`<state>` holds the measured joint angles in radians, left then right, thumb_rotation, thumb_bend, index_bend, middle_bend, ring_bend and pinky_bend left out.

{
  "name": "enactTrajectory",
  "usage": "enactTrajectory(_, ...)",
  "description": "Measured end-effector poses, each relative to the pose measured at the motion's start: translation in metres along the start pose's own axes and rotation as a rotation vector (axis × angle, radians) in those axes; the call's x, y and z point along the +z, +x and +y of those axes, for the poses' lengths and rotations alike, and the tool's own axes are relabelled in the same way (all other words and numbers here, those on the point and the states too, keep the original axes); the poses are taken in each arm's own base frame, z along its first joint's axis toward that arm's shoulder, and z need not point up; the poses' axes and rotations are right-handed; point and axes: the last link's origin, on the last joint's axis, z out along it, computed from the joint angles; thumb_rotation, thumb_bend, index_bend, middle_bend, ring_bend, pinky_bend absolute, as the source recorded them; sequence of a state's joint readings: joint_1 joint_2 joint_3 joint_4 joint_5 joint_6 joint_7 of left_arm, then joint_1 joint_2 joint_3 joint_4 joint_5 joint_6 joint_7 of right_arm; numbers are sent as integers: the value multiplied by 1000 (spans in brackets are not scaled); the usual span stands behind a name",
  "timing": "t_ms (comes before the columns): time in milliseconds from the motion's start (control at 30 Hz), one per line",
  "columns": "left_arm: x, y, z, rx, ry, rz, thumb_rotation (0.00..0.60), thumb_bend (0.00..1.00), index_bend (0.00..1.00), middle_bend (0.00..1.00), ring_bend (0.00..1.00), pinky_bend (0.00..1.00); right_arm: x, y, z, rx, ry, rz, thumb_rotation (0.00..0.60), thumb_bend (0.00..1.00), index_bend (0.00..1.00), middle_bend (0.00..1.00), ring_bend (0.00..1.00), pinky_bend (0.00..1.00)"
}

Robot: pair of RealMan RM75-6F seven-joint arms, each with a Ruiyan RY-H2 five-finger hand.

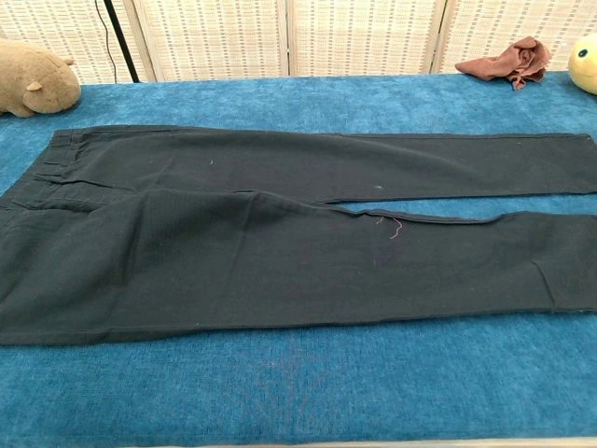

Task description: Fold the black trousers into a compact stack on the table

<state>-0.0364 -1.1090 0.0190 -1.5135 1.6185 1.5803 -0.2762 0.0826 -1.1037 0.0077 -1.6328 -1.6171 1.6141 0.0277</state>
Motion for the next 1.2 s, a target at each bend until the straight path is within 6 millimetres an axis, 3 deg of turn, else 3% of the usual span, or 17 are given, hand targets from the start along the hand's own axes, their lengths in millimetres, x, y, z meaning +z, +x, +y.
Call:
enactTrajectory(500, -2, 3, -2, 0, 9, -5, 600, 0, 0, 0, 0, 0, -5, -12, -15, -45, 48, -48, 600, 0, 0, 0, 0, 0)
enactTrajectory(733, 0, 3, -4, -5, 29, -24, 600, 0, 0, 0, 0, 0, -5, -38, -28, -78, 88, -82, 600, 0, 0, 0, 0, 0)
enactTrajectory(1200, 0, 5, -7, -26, 30, -31, 600, 0, 0, 0, 0, 0, 1, -94, -33, -159, 147, -184, 600, 0, 44, 0, 0, 0)
